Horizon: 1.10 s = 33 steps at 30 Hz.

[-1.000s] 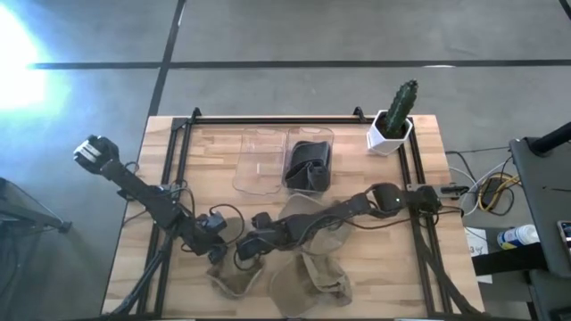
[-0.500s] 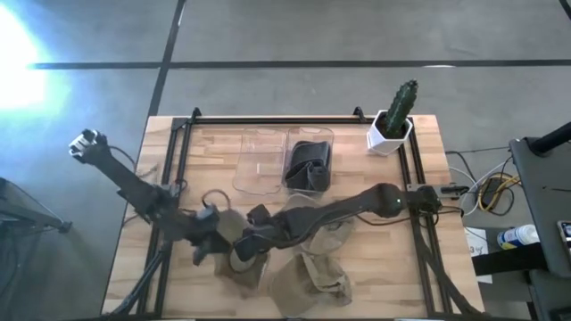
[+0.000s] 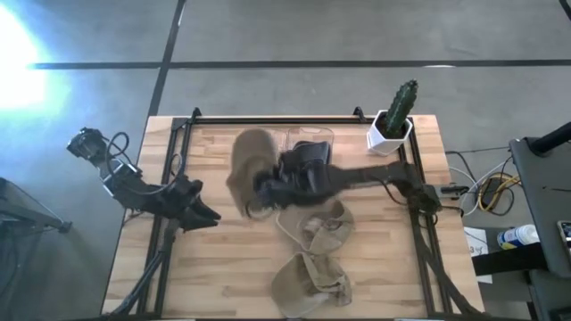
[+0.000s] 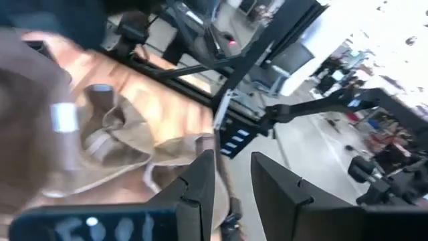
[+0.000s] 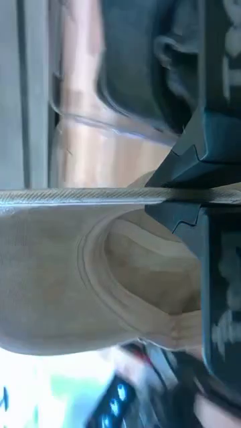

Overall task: Pick & Place hat
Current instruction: Put the top left brown cap into the left transparent bin

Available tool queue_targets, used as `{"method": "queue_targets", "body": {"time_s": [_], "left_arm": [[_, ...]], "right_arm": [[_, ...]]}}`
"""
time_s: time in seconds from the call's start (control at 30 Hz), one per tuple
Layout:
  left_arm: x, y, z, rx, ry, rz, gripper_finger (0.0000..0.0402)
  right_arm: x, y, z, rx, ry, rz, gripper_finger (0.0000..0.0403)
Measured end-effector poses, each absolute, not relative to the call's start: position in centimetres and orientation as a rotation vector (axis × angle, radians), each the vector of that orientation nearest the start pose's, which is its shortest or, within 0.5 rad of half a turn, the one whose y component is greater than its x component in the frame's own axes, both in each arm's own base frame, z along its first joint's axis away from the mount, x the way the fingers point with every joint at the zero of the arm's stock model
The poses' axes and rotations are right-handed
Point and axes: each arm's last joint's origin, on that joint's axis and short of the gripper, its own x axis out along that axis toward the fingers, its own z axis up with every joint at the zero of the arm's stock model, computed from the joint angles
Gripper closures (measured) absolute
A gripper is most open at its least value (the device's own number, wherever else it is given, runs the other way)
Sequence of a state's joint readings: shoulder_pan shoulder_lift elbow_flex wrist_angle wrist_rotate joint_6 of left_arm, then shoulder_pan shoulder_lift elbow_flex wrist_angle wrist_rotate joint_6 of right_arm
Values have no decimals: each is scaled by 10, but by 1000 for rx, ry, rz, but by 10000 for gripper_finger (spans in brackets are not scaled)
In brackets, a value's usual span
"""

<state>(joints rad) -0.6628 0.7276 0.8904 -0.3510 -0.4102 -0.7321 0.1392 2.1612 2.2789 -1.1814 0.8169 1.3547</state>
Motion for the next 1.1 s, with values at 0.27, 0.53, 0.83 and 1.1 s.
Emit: {"method": "queue_targets", "body": {"time_s": [0.27,0.53,0.83,1.1], "left_arm": [[134,-89,332,-663,338,-117,310],[142,-95,297,-714,424,-25,310],[144,-96,286,-740,456,3,310],[144,-96,286,-729,443,18,310]], "right_arm": [[446,-53,305,801,489,-1237,390],[460,-73,257,1043,508,-1127,390],[452,-57,221,1055,607,-1176,357],[458,-53,227,1030,581,-1120,279]]}}
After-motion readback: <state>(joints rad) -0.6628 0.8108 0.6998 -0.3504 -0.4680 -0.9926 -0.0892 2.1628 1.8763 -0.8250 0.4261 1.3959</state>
